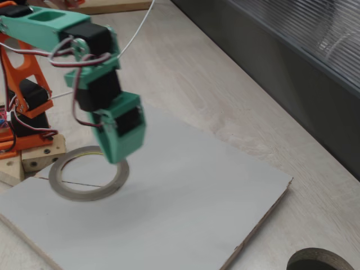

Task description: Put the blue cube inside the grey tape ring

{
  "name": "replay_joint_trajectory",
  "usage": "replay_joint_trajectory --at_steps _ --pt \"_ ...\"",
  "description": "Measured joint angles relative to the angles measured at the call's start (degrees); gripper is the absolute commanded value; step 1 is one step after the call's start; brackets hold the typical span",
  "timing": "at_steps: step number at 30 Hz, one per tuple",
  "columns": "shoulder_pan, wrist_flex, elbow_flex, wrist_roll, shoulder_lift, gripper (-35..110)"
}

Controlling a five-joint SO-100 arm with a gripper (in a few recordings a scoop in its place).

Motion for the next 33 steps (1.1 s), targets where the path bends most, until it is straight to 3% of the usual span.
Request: replay_joint_trajectory --at_steps 9,33 --pt "8.09 0.0 17.67 0.0 13.01 5" --pt "9.76 0.0 19.95 0.0 13.8 6"
